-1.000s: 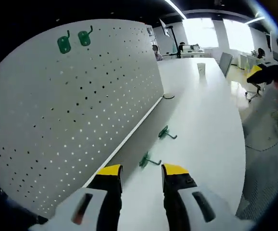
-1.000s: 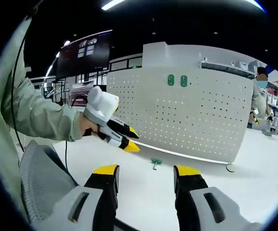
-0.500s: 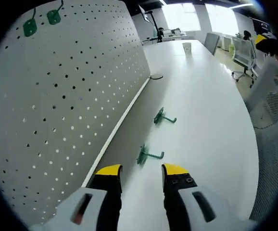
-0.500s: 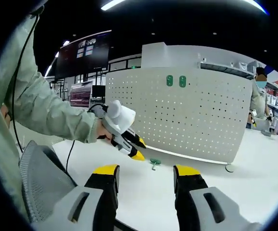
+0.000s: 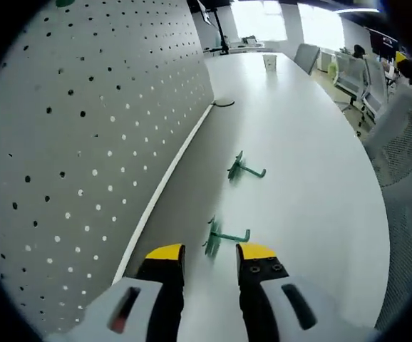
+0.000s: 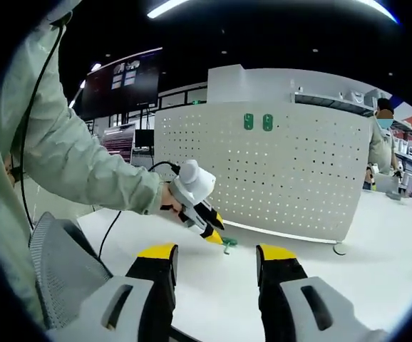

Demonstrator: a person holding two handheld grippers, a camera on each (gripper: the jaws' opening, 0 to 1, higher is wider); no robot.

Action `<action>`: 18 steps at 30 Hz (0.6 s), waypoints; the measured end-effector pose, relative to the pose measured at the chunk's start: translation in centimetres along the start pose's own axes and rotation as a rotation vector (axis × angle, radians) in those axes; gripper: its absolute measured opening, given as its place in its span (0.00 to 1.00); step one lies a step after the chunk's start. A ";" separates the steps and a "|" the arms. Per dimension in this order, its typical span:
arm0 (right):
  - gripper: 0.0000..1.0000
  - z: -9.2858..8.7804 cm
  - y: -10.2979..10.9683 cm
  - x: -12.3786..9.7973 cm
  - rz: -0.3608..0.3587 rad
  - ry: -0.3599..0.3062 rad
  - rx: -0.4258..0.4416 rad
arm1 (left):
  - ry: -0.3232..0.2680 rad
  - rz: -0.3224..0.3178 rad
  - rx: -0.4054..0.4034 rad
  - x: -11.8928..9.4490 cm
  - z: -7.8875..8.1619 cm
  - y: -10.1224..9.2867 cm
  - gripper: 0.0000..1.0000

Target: Insert the hook assembly into the mounting plate slot until the hook locks in place.

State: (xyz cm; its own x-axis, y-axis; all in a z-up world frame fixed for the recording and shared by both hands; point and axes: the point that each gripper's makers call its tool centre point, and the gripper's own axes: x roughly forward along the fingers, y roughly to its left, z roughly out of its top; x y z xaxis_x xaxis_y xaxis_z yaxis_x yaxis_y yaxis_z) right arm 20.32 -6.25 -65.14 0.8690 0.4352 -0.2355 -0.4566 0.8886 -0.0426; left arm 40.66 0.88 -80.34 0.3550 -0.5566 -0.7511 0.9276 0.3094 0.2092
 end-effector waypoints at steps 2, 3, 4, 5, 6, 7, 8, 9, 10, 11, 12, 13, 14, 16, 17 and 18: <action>0.43 0.1 -0.1 0.0 -0.005 -0.003 0.004 | 0.010 -0.003 0.006 0.4 -0.1 0.2 0.29; 0.43 0.1 -0.2 0.0 -0.006 -0.004 0.006 | 0.012 -0.005 0.006 0.5 -0.1 0.3 0.29; 0.43 0.1 -0.2 0.0 -0.007 -0.004 0.009 | 0.019 -0.010 0.007 0.4 0.0 0.0 0.29; 0.43 0.1 -0.3 0.0 -0.009 -0.004 0.011 | 0.022 -0.012 0.008 0.4 0.0 -0.2 0.28; 0.43 0.1 -0.3 0.0 -0.011 -0.005 0.012 | 0.026 -0.014 0.008 0.6 0.0 -0.1 0.28; 0.42 0.1 -0.3 0.0 -0.011 -0.005 0.013 | 0.028 -0.015 0.007 0.7 0.0 -0.1 0.28; 0.42 0.1 -0.3 0.0 -0.012 -0.005 0.016 | 0.027 -0.016 0.002 0.8 0.0 -0.1 0.28; 0.42 0.1 -0.4 0.0 -0.013 -0.005 0.016 | 0.026 -0.017 -0.001 0.8 0.0 -0.1 0.28; 0.42 0.1 -0.4 0.0 -0.016 -0.005 0.015 | 0.025 -0.021 -0.004 0.9 0.0 -0.2 0.28; 0.42 0.1 -0.4 0.0 -0.017 -0.006 0.016 | 0.026 -0.024 -0.004 1.0 0.0 -0.2 0.28; 0.42 0.1 -0.5 0.0 -0.019 -0.005 0.016 | 0.030 -0.030 -0.004 1.2 -0.1 -0.3 0.28; 0.42 0.1 -0.5 0.0 -0.020 -0.005 0.016 | 0.034 -0.031 -0.004 1.4 -0.3 -0.4 0.28; 0.42 0.1 -0.5 0.0 -0.022 -0.005 0.018 | 0.041 -0.033 -0.008 1.5 -0.5 -0.4 0.28; 0.42 0.1 -0.5 0.0 -0.026 -0.006 0.017 | 0.047 -0.046 -0.021 1.7 -0.7 -0.6 0.28; 0.42 0.1 -0.5 0.0 -0.027 -0.007 0.014 | 0.028 -0.052 -0.033 1.8 -0.4 -0.7 0.27; 0.42 0.1 -0.5 0.0 -0.027 -0.006 0.013 | 0.036 -0.050 -0.036 1.7 -0.5 -0.6 0.28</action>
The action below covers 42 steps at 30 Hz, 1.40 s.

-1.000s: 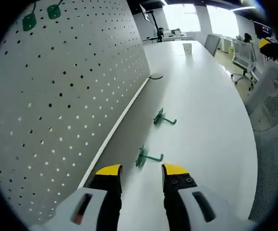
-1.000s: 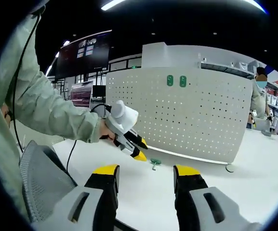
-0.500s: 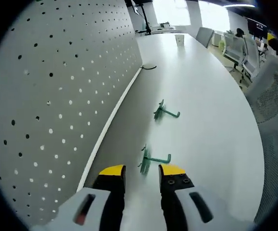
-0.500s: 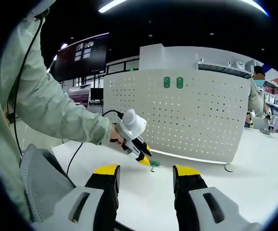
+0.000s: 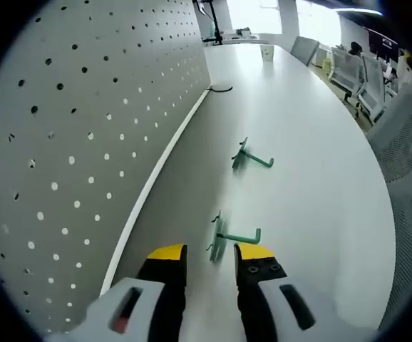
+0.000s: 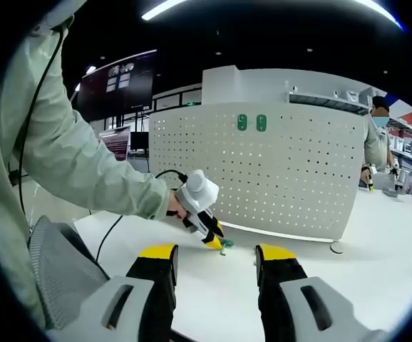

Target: Insert the hook assembly into the mounting plate slot until the hook locks in place.

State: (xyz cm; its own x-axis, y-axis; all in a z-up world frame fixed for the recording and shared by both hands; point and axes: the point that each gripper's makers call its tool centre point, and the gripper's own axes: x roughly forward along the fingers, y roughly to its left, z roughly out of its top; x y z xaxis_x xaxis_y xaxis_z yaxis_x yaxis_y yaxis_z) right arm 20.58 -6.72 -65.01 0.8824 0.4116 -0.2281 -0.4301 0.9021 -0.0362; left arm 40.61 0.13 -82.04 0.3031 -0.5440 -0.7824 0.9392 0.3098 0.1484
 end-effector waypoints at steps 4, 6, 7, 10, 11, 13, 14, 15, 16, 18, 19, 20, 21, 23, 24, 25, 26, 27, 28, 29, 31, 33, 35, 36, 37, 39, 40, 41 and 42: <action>0.42 0.0 -0.1 0.0 -0.006 -0.001 0.002 | -0.010 -0.009 -0.028 0.3 0.2 0.3 0.27; 0.42 0.0 -0.1 0.0 -0.007 -0.001 -0.001 | -0.014 -0.012 -0.024 0.4 0.3 0.2 0.26; 0.42 0.0 -0.1 0.0 -0.007 -0.001 -0.002 | -0.017 -0.014 -0.008 0.5 0.4 0.2 0.25; 0.42 0.1 -0.2 0.0 -0.009 -0.001 -0.001 | -0.022 -0.034 -0.024 0.5 0.4 -0.2 0.19; 0.42 0.1 -0.2 0.0 -0.010 -0.002 -0.002 | -0.023 -0.040 -0.031 0.5 0.4 -0.2 0.18; 0.42 0.0 -0.1 0.0 -0.009 0.000 -0.003 | -0.024 -0.042 -0.036 0.5 0.4 -0.2 0.17; 0.42 0.1 -0.2 0.0 -0.010 -0.001 -0.003 | -0.024 -0.046 -0.042 0.5 0.3 -0.3 0.15; 0.42 0.1 -0.2 0.0 -0.010 -0.002 -0.002 | -0.024 -0.048 -0.049 0.6 0.3 -0.3 0.12; 0.42 0.1 -0.2 0.0 -0.010 -0.001 -0.003 | -0.026 -0.044 -0.049 0.6 0.3 -0.3 0.08; 0.42 0.1 -0.2 0.0 -0.010 -0.002 -0.002 | -0.023 -0.032 -0.041 0.5 0.5 -0.4 0.05; 0.42 0.1 -0.2 0.0 -0.010 -0.001 -0.003 | -0.022 -0.027 -0.040 0.4 0.6 -0.3 0.04; 0.42 0.1 -0.2 0.0 -0.009 -0.001 -0.002 | -0.018 -0.020 -0.052 0.3 0.7 -0.3 0.04; 0.42 0.1 -0.2 0.0 -0.009 -0.001 -0.001 | -0.016 -0.017 -0.055 0.3 0.7 -0.4 0.04; 0.42 0.1 -0.1 0.0 -0.008 -0.002 -0.002 | -0.013 -0.010 -0.054 0.2 0.8 -0.5 0.04; 0.42 0.1 -0.1 0.0 -0.008 -0.003 -0.003 | -0.012 -0.005 -0.059 0.2 0.6 -0.3 0.04; 0.42 0.1 -0.1 0.0 -0.007 -0.003 -0.004 | -0.012 -0.001 -0.067 0.2 0.6 -0.2 0.04; 0.42 0.1 -0.1 0.0 -0.008 -0.004 -0.003 | -0.014 0.004 -0.074 0.2 0.5 -0.2 0.03; 0.42 0.1 -0.2 0.0 -0.008 -0.004 -0.001 | -0.014 0.008 -0.075 0.1 0.6 -0.2 0.03; 0.42 0.1 -0.2 0.0 -0.008 -0.005 0.001 | -0.015 0.015 -0.077 0.1 0.5 -0.3 0.03; 0.42 0.1 -0.2 0.0 -0.009 -0.004 0.000 | -0.014 0.019 -0.078 0.0 0.5 -0.4 0.03; 0.42 0.1 -0.1 0.0 -0.008 -0.004 -0.003 | -0.018 0.025 -0.077 -0.1 0.4 -0.6 0.03; 0.42 0.1 -0.1 -0.1 -0.008 -0.005 -0.001 | -0.018 0.027 -0.086 -0.5 0.1 -0.8 0.03; 0.42 0.1 -0.1 -0.1 -0.008 -0.005 0.002 | -0.029 0.033 -0.097 -0.8 0.0 -0.9 0.03; 0.42 0.1 -0.1 -0.1 -0.008 -0.004 0.002 | -0.039 0.038 -0.101 -1.0 0.0 -0.9 0.03; 0.42 0.1 -0.1 -0.1 -0.007 -0.004 0.002 | -0.055 0.049 -0.109 -1.4 0.1 -0.9 0.03; 0.42 0.1 -0.1 0.0 -0.008 -0.003 -0.001 | -0.083 0.074 -0.140 -2.1 0.2 -0.6 0.03; 0.42 0.1 -0.1 0.0 -0.008 -0.003 -0.001 | -0.098 0.085 -0.157 -2.4 0.3 -0.4 0.03; 0.42 0.1 -0.1 0.0 -0.007 -0.002 -0.001 | -0.125 0.101 -0.187 -2.9 0.5 -0.2 0.03; 0.42 0.0 -0.1 0.0 -0.007 -0.001 -0.001 | -0.141 0.106 -0.204 -3.1 0.5 0.1 0.03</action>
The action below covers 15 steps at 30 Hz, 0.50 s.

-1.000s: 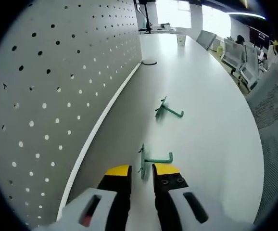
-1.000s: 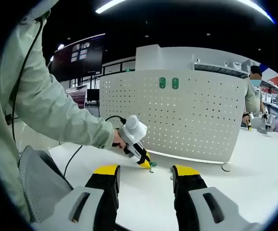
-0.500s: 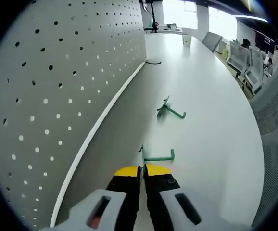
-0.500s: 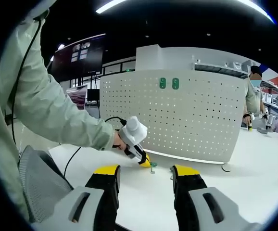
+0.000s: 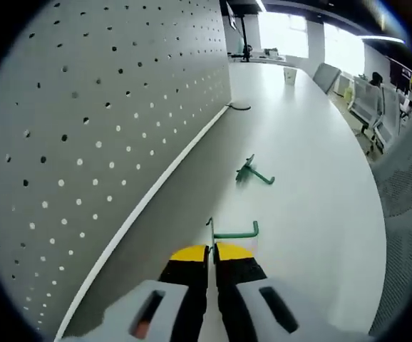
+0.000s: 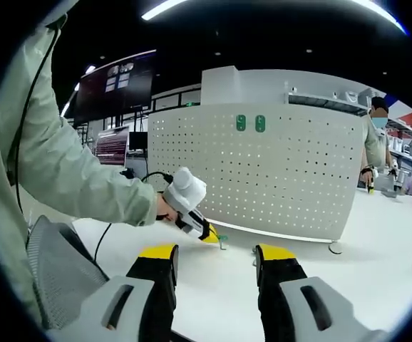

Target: Insert the hook assembly into the mounting plate slot until the hook locks in place.

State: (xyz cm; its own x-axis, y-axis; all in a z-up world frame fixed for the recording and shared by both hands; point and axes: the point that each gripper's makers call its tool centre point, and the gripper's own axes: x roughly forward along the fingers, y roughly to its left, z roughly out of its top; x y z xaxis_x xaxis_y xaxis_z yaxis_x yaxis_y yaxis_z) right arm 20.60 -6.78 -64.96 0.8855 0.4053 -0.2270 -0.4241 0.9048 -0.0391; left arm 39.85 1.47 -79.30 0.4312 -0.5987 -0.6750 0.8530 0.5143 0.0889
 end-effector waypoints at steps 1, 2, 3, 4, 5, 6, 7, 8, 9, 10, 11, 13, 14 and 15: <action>0.42 0.0 0.0 0.0 0.002 0.001 0.000 | -0.011 0.004 -0.010 -0.3 0.1 0.1 0.03; 0.42 0.0 0.0 0.0 0.003 0.002 0.001 | -0.020 0.016 -0.011 -0.7 0.1 0.3 0.03; 0.42 -0.1 0.1 0.0 0.003 0.004 -0.001 | -0.028 0.027 -0.014 -1.1 0.1 0.5 0.03; 0.42 -0.1 0.1 0.0 0.003 0.005 -0.002 | -0.043 0.035 -0.026 -1.5 0.2 0.5 0.03; 0.42 -0.1 0.1 0.0 0.004 0.005 -0.003 | -0.049 0.037 -0.034 -1.8 0.2 0.6 0.03; 0.42 -0.1 0.1 0.0 0.004 0.006 -0.004 | -0.057 0.042 -0.044 -2.1 0.2 0.6 0.03; 0.42 -0.1 0.1 0.0 0.004 0.007 -0.005 | -0.077 0.062 -0.061 -2.5 0.4 1.0 0.03; 0.42 -0.1 0.1 0.0 0.005 0.008 -0.005 | -0.090 0.077 -0.082 -2.9 0.4 1.2 0.03; 0.42 -0.2 0.1 0.0 0.005 0.009 -0.007 | -0.107 0.089 -0.103 -3.2 0.6 1.4 0.03; 0.42 -0.1 0.2 0.0 0.004 0.008 -0.011 | -0.135 0.106 -0.129 -3.8 0.9 1.7 0.03; 0.42 -0.2 0.2 0.0 0.005 0.009 -0.015 | -0.149 0.114 -0.142 -4.2 1.0 1.8 0.03; 0.42 -0.2 0.2 0.0 0.005 0.010 -0.021 | -0.164 0.115 -0.160 -5.0 1.1 1.7 0.03; 0.42 -0.2 0.2 0.0 0.005 0.010 -0.020 | -0.173 0.126 -0.154 -5.5 1.2 1.7 0.03; 0.42 -0.2 0.2 0.0 0.004 0.009 -0.020 | -0.177 0.130 -0.153 -5.7 1.3 1.7 0.03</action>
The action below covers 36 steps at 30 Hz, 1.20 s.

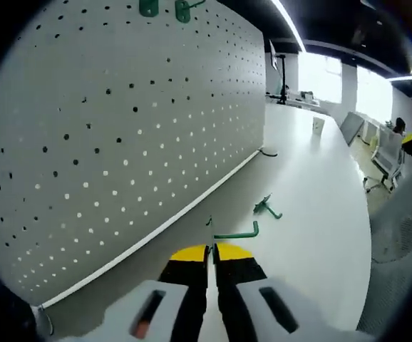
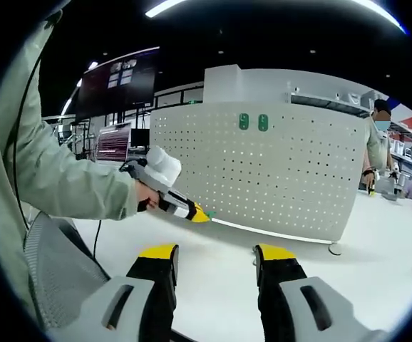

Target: Insert the hook assembly into the mounting plate slot until the hook locks in place.

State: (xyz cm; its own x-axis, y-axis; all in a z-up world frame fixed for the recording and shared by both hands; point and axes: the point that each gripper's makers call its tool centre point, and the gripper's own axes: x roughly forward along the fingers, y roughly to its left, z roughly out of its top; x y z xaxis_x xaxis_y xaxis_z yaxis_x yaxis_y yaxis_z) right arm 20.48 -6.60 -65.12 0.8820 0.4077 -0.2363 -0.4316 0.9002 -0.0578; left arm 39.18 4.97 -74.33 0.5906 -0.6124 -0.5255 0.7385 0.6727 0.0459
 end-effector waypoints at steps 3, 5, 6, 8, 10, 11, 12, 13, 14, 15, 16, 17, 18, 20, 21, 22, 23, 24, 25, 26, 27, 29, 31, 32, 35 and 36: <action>0.42 0.0 0.0 0.0 0.001 0.000 -0.001 | -0.021 0.000 -0.004 -1.0 0.5 -0.3 0.03; 0.42 0.0 0.0 0.0 0.000 -0.001 -0.002 | -0.036 0.008 -0.011 -1.6 0.9 -0.4 0.03; 0.42 0.0 0.0 0.0 0.000 -0.001 -0.001 | -0.040 0.011 -0.009 -1.7 1.0 -0.4 0.03; 0.42 0.0 0.1 0.0 0.001 -0.002 -0.001 | -0.059 0.014 -0.013 -2.4 1.6 -0.6 0.03; 0.42 0.0 0.1 0.0 0.000 -0.002 -0.005 | -0.080 0.019 -0.015 -3.0 2.2 -0.6 0.03; 0.42 0.0 0.1 0.0 0.001 -0.002 -0.007 | -0.089 0.022 -0.018 -3.2 2.5 -0.7 0.03; 0.42 0.0 0.1 0.0 0.000 -0.002 -0.009 | -0.105 0.026 -0.024 -3.6 2.9 -0.7 0.03; 0.42 0.0 0.1 0.0 -0.001 -0.002 -0.011 | -0.115 0.029 -0.029 -3.9 3.2 -0.7 0.03; 0.42 0.0 0.1 0.0 -0.002 -0.002 -0.011 | -0.130 0.033 -0.033 -4.3 3.7 -0.8 0.03; 0.42 0.0 0.1 0.0 -0.001 -0.001 -0.012 | -0.139 0.035 -0.035 -4.6 3.9 -0.8 0.03; 0.42 0.0 0.1 0.0 -0.001 0.000 -0.013 | -0.152 0.037 -0.038 -5.0 4.3 -0.9 0.03; 0.42 0.0 0.1 0.0 0.000 0.000 -0.015 | -0.160 0.039 -0.039 -5.3 4.5 -0.9 0.03; 0.42 0.0 0.1 0.0 0.000 0.001 -0.015 | -0.168 0.040 -0.039 -5.6 4.7 -1.0 0.03; 0.42 0.0 0.1 0.0 -0.001 0.002 -0.019 | -0.185 0.048 -0.033 -6.3 5.1 -1.1 0.03; 0.42 0.0 0.2 0.0 -0.001 0.003 -0.020 | -0.191 0.050 -0.032 -6.7 5.3 -1.1 0.03; 0.42 0.0 0.1 0.0 -0.002 0.002 -0.022 | -0.199 0.050 -0.032 -7.0 5.4 -1.2 0.03; 0.42 0.0 0.1 0.0 -0.002 0.001 -0.025 | -0.207 0.048 -0.031 -7.4 5.6 -1.4 0.03; 0.42 0.0 0.2 0.0 -0.003 0.001 -0.028 | -0.213 0.050 -0.029 -7.6 5.8 -1.5 0.03; 0.42 0.0 0.2 0.1 -0.004 0.002 -0.030 | -0.219 0.055 -0.023 -7.9 5.9 -1.5 0.03; 0.42 0.0 0.2 0.1 -0.005 0.002 -0.032 | -0.222 0.057 -0.024 -8.1 6.0 -1.5 0.03; 0.42 0.0 0.2 0.1 -0.005 0.001 -0.034 | -0.226 0.059 -0.025 -8.2 6.0 -1.5 0.03; 0.42 0.0 0.2 0.0 -0.005 0.001 -0.034 | -0.232 0.064 -0.021 -8.6 6.1 -1.7 0.03; 0.42 0.0 0.2 0.1 -0.005 0.001 -0.037 | -0.236 0.067 -0.012 -8.9 6.2 -2.0 0.03; 0.42 0.0 0.2 0.1 -0.004 0.001 -0.038 | -0.240 0.065 -0.013 -9.0 6.3 -2.1 0.03; 0.42 0.0 0.3 0.0 0.000 0.002 -0.045 | -0.251 0.067 -0.012 -9.5 6.6 -2.4 0.03; 0.42 0.0 0.3 0.0 -0.001 0.001 -0.046 | -0.257 0.066 -0.012 -9.7 6.8 -2.5 0.03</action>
State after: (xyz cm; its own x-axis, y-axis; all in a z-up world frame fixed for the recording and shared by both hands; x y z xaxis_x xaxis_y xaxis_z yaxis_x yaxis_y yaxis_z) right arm 20.35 -6.27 -65.16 0.8822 0.4069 -0.2369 -0.4392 0.8925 -0.1025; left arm 33.79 6.36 -63.60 0.7018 -0.6511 -0.2891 0.6924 0.7188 0.0620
